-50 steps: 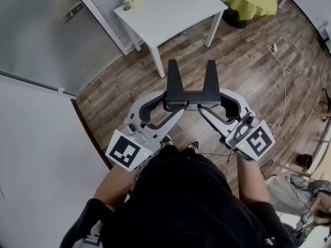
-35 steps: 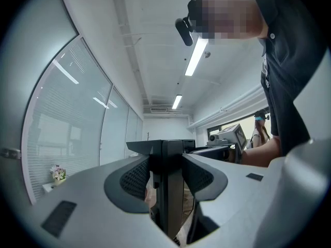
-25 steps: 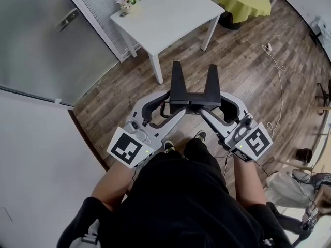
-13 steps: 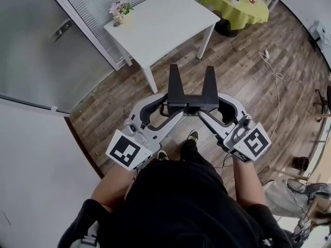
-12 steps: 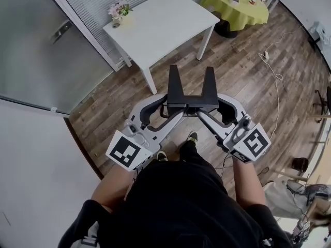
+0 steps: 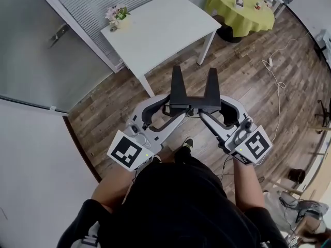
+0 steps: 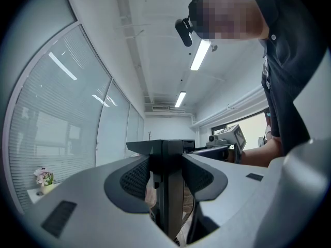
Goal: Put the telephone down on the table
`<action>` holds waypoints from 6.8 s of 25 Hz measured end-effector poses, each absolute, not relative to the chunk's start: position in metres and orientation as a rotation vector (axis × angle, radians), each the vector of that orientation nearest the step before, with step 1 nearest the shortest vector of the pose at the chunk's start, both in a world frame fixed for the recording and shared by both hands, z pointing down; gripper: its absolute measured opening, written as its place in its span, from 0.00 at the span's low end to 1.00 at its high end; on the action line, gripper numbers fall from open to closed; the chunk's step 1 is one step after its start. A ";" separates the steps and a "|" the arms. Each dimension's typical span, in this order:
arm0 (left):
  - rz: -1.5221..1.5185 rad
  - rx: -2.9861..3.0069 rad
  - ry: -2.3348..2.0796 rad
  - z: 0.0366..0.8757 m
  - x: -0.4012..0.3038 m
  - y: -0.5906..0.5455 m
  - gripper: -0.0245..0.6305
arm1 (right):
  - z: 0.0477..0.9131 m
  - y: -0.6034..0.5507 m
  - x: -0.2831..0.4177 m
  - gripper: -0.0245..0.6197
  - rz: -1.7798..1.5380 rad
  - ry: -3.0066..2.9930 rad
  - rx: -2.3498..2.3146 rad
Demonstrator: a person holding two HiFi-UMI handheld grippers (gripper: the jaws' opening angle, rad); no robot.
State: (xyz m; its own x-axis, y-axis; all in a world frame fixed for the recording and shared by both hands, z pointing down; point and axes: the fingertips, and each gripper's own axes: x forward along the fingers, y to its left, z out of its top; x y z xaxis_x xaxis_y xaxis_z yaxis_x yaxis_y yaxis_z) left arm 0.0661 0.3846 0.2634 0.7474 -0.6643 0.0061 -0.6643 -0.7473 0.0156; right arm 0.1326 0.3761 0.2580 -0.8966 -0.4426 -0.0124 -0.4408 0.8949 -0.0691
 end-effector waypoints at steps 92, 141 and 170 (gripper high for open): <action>0.045 2.455 -1.768 0.326 0.105 -0.156 0.33 | 0.322 -0.199 0.155 0.37 -0.261 3.181 0.142; 0.024 1.955 -1.608 0.533 -0.106 -0.266 0.33 | 0.540 -0.313 -0.062 0.37 -1.097 3.407 0.391; 0.003 1.751 -1.493 0.646 -0.165 -0.326 0.33 | 0.652 -0.373 -0.122 0.37 -1.485 3.437 0.466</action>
State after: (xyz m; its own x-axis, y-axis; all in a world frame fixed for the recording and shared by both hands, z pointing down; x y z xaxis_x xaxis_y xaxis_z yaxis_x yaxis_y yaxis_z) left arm -0.1647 -0.3263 0.6457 0.2982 -0.8224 0.4845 -0.8240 0.0343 0.5655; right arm -0.1217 -0.3734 0.6519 -0.7795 0.4357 0.4501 -0.0292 0.6924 -0.7209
